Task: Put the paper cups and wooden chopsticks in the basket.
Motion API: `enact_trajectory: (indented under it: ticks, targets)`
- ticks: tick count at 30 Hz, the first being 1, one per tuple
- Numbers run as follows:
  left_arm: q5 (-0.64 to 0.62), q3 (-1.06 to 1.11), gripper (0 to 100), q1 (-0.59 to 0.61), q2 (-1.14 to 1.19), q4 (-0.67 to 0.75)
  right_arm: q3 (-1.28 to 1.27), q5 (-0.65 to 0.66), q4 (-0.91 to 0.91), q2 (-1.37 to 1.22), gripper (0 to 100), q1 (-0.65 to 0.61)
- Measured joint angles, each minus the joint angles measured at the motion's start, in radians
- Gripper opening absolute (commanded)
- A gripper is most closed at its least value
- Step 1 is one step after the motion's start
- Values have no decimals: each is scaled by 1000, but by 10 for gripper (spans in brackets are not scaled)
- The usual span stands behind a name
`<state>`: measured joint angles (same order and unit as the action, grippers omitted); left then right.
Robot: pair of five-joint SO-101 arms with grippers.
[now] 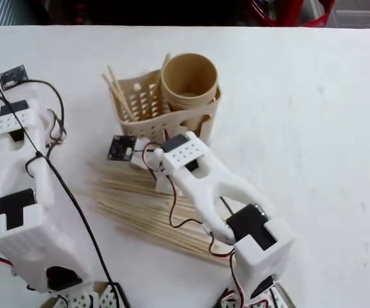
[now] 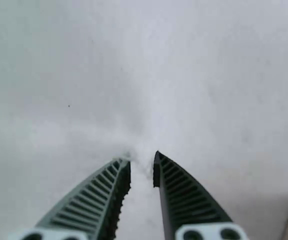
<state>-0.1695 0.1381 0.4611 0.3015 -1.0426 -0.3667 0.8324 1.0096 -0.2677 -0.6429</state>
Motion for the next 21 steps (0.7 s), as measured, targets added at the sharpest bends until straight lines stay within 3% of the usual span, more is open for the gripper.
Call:
enact_trajectory:
  ticks: [9, 21]
  targets:
    - [0, 0, 94, 0, 0, 0, -63, 0, 14, 44, 17, 0]
    - [0, 0, 94, 0, 0, 0, -308, -68, 71, 577, 17, -3]
